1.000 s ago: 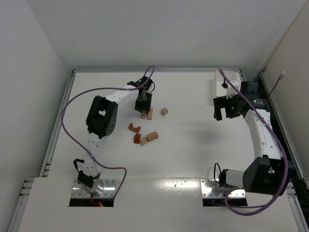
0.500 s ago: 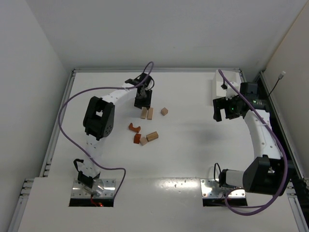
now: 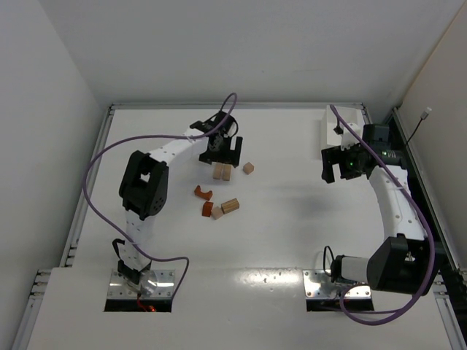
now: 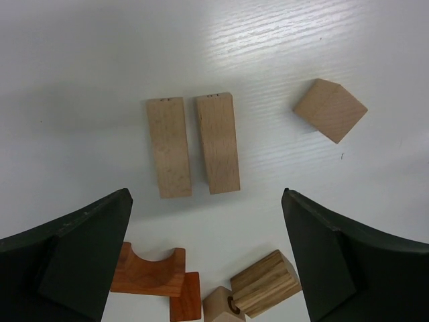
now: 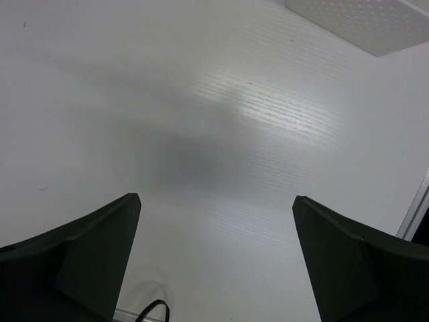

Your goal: Build the wood block tower

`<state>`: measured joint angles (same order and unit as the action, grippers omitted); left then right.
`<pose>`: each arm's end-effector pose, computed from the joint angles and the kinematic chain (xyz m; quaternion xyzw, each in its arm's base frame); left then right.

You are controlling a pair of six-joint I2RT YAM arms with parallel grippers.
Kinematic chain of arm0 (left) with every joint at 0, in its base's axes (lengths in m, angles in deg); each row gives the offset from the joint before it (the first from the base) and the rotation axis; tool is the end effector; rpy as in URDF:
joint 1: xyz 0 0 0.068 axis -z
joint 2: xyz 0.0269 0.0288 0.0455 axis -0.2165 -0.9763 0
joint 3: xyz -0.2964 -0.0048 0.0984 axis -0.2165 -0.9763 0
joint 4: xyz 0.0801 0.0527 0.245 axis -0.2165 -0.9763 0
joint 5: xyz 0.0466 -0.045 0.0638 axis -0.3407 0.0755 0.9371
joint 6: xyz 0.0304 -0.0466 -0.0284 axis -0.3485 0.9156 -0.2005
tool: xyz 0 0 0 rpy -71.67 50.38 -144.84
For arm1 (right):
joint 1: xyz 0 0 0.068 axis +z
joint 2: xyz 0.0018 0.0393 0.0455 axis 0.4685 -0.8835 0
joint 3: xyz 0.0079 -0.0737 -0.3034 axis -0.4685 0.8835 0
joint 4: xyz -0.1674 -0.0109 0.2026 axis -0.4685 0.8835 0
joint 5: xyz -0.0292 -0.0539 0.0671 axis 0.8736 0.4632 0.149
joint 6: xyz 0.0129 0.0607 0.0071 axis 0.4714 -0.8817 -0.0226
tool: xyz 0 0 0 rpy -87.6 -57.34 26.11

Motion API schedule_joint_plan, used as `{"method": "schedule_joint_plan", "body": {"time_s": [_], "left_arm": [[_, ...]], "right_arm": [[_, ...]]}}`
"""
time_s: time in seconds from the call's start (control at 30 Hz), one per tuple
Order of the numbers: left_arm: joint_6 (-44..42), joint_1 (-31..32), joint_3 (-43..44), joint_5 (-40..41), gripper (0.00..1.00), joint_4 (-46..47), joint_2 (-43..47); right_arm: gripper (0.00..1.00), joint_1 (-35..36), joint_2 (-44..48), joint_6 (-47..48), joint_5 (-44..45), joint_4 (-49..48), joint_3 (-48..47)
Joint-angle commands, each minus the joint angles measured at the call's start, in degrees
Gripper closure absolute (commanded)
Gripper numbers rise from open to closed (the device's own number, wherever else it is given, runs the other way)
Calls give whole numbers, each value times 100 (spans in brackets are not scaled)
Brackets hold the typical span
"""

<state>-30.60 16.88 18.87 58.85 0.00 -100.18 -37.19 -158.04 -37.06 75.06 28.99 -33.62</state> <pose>0.4192 -0.2323 0.2448 0.0325 0.9668 -0.0843 0.2390 0.2534 -0.0300 0.3186 -0.0563 0.9456 0.0566 0.3155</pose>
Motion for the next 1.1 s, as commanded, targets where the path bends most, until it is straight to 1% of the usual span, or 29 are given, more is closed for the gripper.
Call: {"method": "schedule_joint_plan", "body": {"time_s": [0.0,0.33,0.37,0.5,0.87,0.93,0.97,1.07], "left_arm": [[115,50,-43,135,7,48,117],[194,50,-149,267,7,48,-261],[194,50,-97,215,6,48,-331],[194,50,-96,92,6,100,-394],[194,50,9,91,6,100,-631],[194,50,71,91,7,100,-701],[194,50,123,91,10,100,-762],[194,50,176,91,13,100,-824]], "right_arm": [[5,12,89,-39,-123,-162,-82],[5,12,248,-39,-70,-110,76],[5,-41,248,-39,-70,-110,76],[5,-41,309,-39,-17,-57,129],[5,-41,309,-39,-17,-57,129],[5,-41,309,-39,-17,-57,129],[5,-41,257,-39,-17,-57,129],[5,-41,257,-39,-17,-57,76]]}}
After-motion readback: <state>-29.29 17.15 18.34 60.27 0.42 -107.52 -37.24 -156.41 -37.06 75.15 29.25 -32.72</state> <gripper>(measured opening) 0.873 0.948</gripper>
